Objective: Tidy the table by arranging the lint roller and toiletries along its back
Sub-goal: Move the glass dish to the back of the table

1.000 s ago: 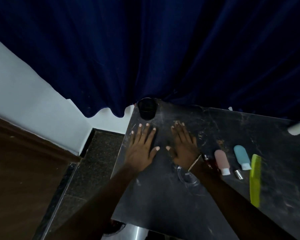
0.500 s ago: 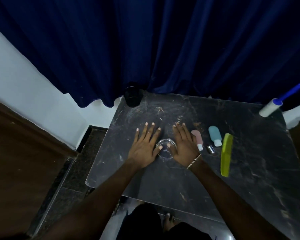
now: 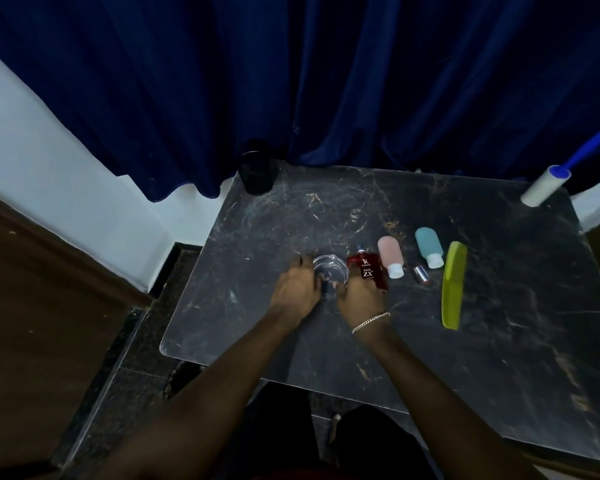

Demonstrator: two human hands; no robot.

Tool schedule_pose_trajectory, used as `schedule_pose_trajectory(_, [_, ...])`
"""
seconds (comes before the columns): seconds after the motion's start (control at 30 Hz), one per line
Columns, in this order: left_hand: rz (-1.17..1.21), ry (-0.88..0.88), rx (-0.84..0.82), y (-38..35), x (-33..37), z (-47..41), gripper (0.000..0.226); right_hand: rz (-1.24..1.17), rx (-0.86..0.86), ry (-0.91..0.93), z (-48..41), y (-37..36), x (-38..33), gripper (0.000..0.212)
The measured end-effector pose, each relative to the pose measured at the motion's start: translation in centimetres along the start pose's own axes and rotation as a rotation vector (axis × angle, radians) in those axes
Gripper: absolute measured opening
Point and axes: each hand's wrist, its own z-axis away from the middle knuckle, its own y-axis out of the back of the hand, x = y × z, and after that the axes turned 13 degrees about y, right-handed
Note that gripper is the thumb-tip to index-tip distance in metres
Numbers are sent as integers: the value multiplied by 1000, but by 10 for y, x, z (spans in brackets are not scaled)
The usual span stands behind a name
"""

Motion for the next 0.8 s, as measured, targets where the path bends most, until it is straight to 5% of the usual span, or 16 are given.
schedule_pose_trajectory(0.33, [306, 304, -24, -18, -4, -13, 23, -38, -1, -71, -5, -23, -5, 43])
schedule_pose_trajectory(0.8, [423, 353, 54, 48, -44, -54, 15, -90, 67, -79, -65, -10, -70, 30])
